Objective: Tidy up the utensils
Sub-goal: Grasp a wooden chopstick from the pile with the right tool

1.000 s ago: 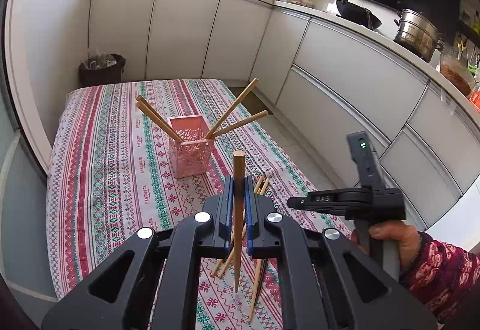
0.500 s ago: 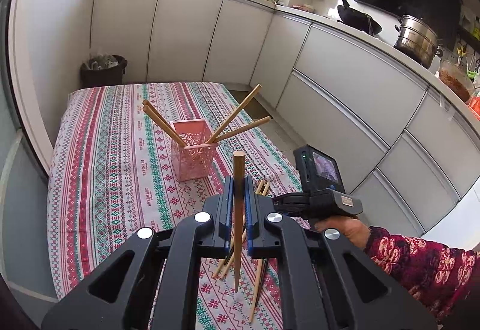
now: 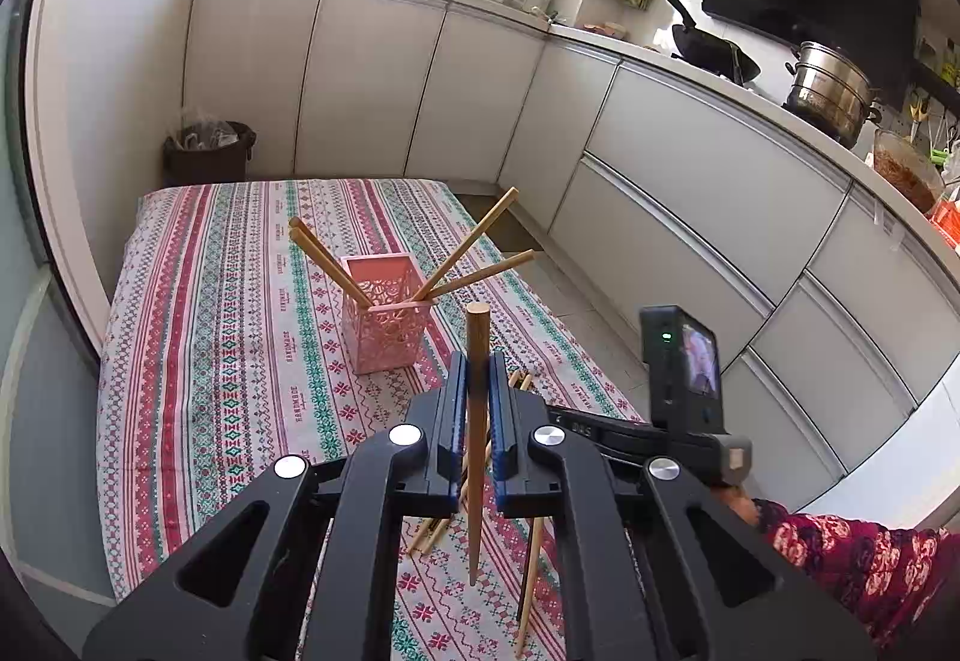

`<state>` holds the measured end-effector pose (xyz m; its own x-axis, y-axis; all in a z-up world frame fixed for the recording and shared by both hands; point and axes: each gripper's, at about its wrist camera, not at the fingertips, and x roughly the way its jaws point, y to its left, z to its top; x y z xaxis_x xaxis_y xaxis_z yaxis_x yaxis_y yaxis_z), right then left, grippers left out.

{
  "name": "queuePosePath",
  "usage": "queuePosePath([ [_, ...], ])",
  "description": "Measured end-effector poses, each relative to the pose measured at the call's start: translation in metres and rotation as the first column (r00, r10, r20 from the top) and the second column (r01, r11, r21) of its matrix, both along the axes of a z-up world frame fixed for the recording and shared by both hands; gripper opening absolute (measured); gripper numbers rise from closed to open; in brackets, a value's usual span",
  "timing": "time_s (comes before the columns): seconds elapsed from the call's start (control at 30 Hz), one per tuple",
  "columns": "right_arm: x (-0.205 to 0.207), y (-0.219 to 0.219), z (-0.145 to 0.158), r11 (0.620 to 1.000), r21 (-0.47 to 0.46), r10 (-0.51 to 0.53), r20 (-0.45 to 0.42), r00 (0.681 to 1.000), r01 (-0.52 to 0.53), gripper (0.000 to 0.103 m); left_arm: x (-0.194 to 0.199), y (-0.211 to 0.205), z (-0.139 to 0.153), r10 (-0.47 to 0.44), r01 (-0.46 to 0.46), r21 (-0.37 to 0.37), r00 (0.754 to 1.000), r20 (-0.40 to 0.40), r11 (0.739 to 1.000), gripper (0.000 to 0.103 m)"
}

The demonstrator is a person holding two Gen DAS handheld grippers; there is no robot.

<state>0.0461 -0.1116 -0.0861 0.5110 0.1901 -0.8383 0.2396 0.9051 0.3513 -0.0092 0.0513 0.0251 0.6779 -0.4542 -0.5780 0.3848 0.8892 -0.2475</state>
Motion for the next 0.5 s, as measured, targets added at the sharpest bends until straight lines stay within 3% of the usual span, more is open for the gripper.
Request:
queuePosePath([
  [0.27, -0.062, 0.003, 0.081, 0.997, -0.006, 0.079, 0.292, 0.953, -0.081, 0.009, -0.022, -0.011, 0.019, -0.007, 0.006, 0.016, 0.998, 0.064, 1.0, 0.006],
  [0.5, -0.088, -0.001, 0.124, 0.991, -0.052, 0.132, 0.381, 0.915, -0.121, 0.01, -0.031, -0.014, 0.024, 0.019, -0.021, 0.018, 0.998, 0.065, 1.0, 0.006],
])
